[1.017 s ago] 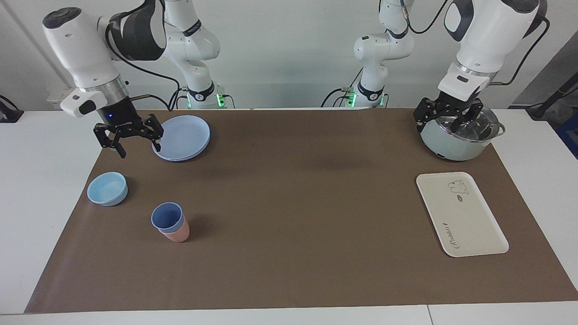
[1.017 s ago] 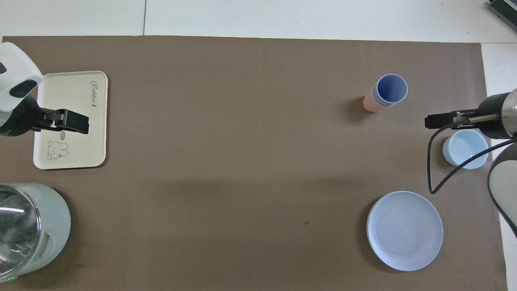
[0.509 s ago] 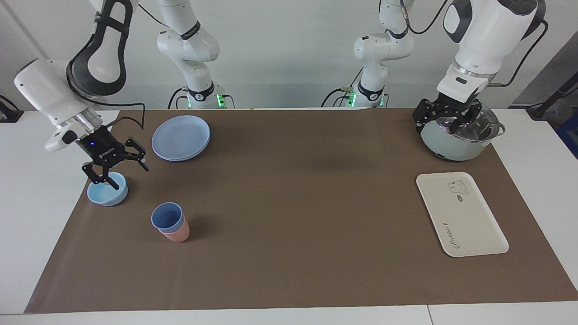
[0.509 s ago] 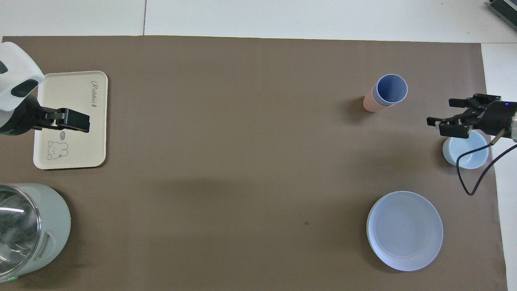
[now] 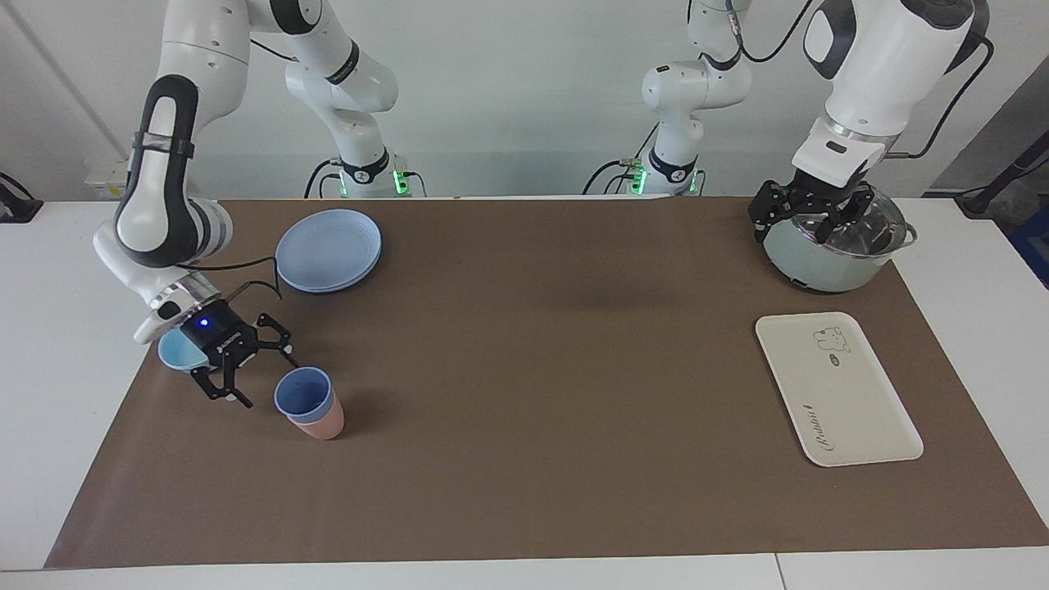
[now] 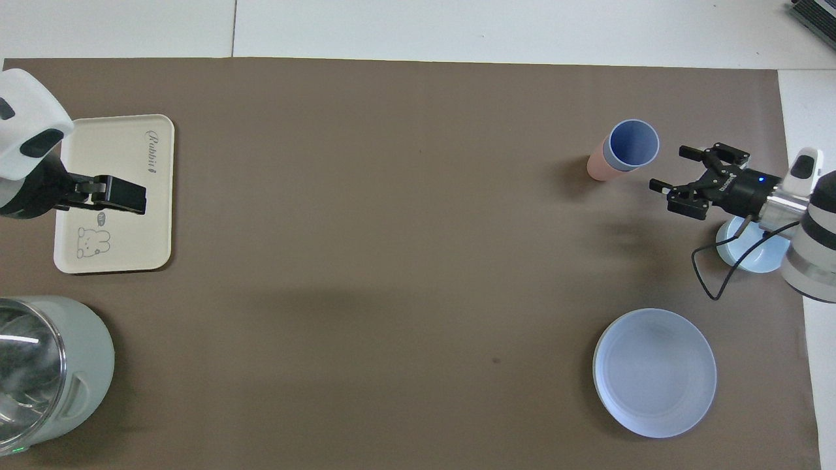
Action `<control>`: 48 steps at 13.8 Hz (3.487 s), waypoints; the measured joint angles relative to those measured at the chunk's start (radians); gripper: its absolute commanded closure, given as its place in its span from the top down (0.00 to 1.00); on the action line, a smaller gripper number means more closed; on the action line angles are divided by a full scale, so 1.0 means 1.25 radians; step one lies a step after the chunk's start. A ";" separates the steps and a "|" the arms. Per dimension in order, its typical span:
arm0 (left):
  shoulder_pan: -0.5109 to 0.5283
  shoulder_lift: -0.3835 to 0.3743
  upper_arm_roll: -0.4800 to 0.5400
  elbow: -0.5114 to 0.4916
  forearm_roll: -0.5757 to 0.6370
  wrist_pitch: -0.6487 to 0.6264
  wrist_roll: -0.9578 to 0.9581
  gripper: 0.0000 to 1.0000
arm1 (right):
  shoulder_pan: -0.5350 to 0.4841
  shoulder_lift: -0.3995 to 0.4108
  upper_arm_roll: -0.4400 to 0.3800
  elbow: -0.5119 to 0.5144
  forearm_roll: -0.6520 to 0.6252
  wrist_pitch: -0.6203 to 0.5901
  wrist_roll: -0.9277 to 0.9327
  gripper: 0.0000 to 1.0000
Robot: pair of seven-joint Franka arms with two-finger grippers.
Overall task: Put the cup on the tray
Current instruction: 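Move the right gripper toward the blue-and-pink cup, then grasp the cup rim with the right gripper and lift it, then carry the cup toward the left gripper while the left gripper reaches it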
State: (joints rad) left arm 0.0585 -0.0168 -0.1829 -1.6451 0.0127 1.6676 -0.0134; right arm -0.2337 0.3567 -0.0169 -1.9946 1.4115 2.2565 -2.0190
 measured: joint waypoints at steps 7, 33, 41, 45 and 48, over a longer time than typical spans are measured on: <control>-0.001 -0.001 -0.001 -0.005 0.000 0.001 0.000 1.00 | 0.021 0.036 0.012 0.006 0.073 -0.009 -0.111 1.00; -0.004 -0.011 -0.010 -0.047 -0.165 0.091 -0.025 0.91 | 0.357 -0.107 0.016 0.046 -0.034 0.367 0.153 0.00; -0.219 0.064 -0.015 -0.097 -0.364 0.419 -0.224 0.85 | 0.484 -0.109 0.016 0.081 -0.640 0.369 0.651 0.00; -0.283 0.133 -0.015 -0.096 -0.441 0.558 -0.241 0.85 | 0.537 -0.110 0.016 0.098 -0.810 0.369 0.812 0.00; -0.316 0.152 -0.014 -0.095 -0.458 0.614 -0.242 0.81 | 0.545 -0.109 0.015 0.104 -0.871 0.368 0.865 0.00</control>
State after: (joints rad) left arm -0.3364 0.1731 -0.2006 -1.7634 -0.5592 2.4353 -0.3162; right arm 0.4481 0.2199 0.0021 -1.8644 0.3227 2.7165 -0.9372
